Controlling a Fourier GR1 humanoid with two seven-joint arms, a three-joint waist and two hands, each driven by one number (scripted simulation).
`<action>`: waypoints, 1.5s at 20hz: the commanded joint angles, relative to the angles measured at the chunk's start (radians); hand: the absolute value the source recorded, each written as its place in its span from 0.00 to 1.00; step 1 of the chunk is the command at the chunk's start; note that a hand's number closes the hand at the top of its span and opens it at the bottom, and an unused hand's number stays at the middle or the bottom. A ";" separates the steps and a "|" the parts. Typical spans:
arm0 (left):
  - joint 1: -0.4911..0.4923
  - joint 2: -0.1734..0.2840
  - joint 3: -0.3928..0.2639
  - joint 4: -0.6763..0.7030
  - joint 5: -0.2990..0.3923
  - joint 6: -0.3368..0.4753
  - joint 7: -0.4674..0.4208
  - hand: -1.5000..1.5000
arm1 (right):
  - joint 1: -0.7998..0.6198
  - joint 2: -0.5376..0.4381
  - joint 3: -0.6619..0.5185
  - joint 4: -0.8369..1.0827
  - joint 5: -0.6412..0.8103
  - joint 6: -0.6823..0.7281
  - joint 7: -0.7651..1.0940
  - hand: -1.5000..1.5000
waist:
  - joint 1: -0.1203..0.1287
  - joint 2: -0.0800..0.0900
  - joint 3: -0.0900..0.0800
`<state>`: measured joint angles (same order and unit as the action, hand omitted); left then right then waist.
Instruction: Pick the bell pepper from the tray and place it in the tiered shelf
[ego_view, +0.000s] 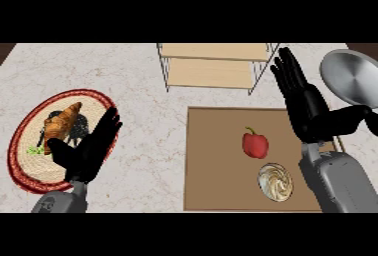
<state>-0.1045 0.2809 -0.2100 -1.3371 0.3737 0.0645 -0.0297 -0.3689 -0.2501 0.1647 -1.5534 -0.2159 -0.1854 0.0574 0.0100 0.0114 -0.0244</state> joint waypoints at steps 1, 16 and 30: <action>-0.016 0.008 0.017 0.004 -0.032 0.009 -0.010 0.50 | 0.083 -0.028 -0.029 -0.038 0.008 0.013 -0.021 0.00 | -0.016 -0.013 0.024; -0.084 0.039 -0.052 -0.074 -0.232 0.145 -0.004 0.50 | 0.420 0.192 -0.324 0.021 0.163 -0.617 -0.340 0.00 | -0.042 -0.015 0.028; -0.112 0.017 -0.064 -0.148 -0.287 0.141 0.106 0.50 | 0.564 -0.067 -0.081 -0.344 0.332 -0.389 0.064 0.00 | -0.008 -0.014 0.022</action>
<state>-0.2079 0.2981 -0.2571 -1.4233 0.1065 0.1997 0.0105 0.1933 -0.2415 0.0206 -1.7919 0.0129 -0.5677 -0.0738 -0.0058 -0.0023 -0.0014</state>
